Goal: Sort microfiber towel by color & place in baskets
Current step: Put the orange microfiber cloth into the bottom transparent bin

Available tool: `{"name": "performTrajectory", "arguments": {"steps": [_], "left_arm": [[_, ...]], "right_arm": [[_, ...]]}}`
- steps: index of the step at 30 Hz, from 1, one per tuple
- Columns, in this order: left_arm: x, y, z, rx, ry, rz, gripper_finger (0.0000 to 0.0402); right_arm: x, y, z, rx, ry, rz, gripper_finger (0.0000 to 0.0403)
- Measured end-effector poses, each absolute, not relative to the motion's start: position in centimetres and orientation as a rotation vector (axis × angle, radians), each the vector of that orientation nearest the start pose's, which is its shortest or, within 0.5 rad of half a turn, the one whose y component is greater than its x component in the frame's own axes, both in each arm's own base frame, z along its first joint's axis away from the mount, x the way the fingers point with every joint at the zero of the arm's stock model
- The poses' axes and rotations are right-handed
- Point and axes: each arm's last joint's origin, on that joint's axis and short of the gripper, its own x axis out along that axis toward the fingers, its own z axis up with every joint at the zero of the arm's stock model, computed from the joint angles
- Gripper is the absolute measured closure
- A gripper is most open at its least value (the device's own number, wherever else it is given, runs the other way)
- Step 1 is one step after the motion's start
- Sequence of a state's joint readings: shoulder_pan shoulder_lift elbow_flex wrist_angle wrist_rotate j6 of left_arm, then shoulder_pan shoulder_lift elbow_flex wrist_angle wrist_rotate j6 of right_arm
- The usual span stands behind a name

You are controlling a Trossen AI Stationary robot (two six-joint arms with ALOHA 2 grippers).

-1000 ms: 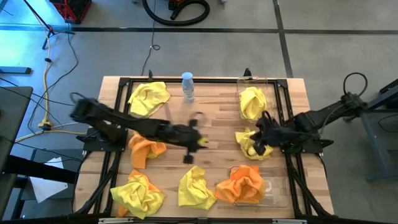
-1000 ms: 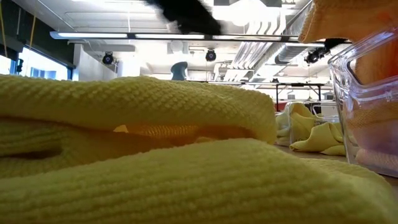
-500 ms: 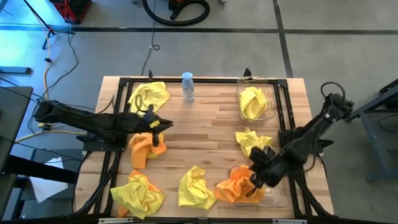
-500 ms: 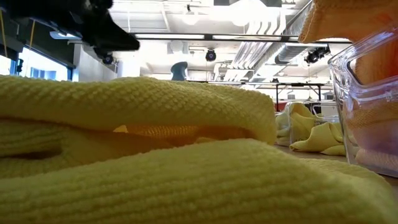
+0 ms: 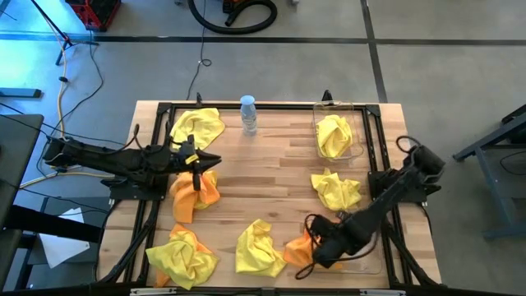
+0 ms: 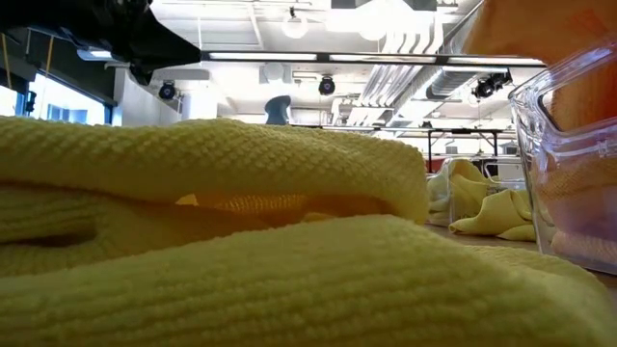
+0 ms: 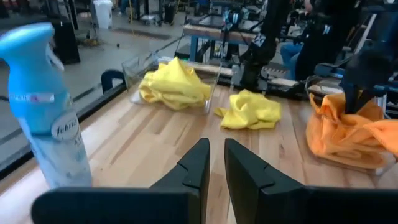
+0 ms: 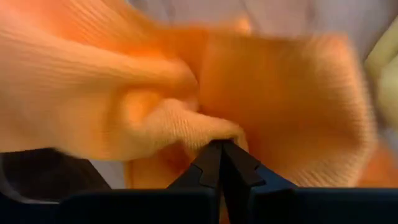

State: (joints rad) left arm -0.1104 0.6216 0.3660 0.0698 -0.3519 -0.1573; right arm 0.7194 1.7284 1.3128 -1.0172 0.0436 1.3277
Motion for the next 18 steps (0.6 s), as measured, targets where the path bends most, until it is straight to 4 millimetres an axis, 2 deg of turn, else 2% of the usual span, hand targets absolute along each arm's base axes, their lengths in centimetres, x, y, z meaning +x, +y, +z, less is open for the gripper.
{"name": "performTrajectory", "arguments": {"steps": [5, 9, 13, 18], "left_arm": [[14.9, -0.6, 23.4, -0.132, 0.183, 0.258, 0.0367], [14.8, -0.7, 23.4, -0.133, 0.185, 0.25, 0.0367], [14.8, -0.7, 23.4, -0.134, 0.181, 0.246, 0.0367], [14.8, -0.7, 23.5, -0.136, 0.172, 0.246, 0.0367]], "right_arm": [[23.1, 21.8, 20.8, 0.603, 1.639, -0.565, 0.0403], [20.9, 22.5, 20.8, 0.616, 1.751, -0.722, 0.0403], [18.7, 23.0, 21.6, 0.635, 1.859, -0.841, 0.0403], [17.1, 23.5, 23.9, 0.673, 1.775, -0.833, 0.0403]]}}
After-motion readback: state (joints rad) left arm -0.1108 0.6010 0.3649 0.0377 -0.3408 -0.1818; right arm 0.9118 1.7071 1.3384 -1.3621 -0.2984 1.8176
